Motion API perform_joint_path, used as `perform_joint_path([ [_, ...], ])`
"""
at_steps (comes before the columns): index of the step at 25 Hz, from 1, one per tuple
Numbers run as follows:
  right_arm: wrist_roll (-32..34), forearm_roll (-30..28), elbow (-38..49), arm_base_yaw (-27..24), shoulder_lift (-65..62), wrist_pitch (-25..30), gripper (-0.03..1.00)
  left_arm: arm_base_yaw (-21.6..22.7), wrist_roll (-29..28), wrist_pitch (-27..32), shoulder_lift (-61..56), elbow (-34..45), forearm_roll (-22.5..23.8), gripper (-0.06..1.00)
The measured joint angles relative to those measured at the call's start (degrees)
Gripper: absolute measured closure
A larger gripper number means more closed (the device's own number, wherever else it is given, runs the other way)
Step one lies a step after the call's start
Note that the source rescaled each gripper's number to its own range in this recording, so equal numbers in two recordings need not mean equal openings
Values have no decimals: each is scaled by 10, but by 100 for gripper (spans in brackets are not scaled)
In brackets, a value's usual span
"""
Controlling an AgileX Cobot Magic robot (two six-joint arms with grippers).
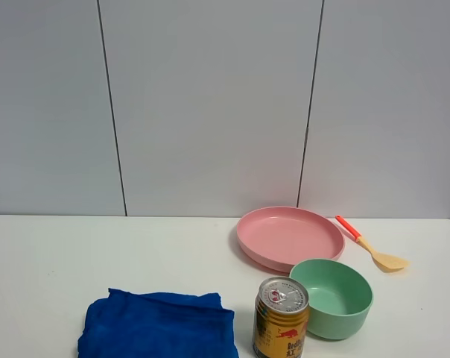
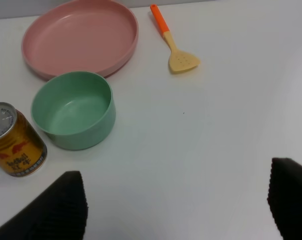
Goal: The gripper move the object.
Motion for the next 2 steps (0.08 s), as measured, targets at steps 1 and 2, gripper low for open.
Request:
perform_joint_path([
  [1, 0, 0, 0, 0, 0, 0, 12, 0, 0, 0, 0, 0, 0, -6],
  [2, 0, 0, 0, 0, 0, 0, 12, 0, 0, 0, 0, 0, 0, -6],
])
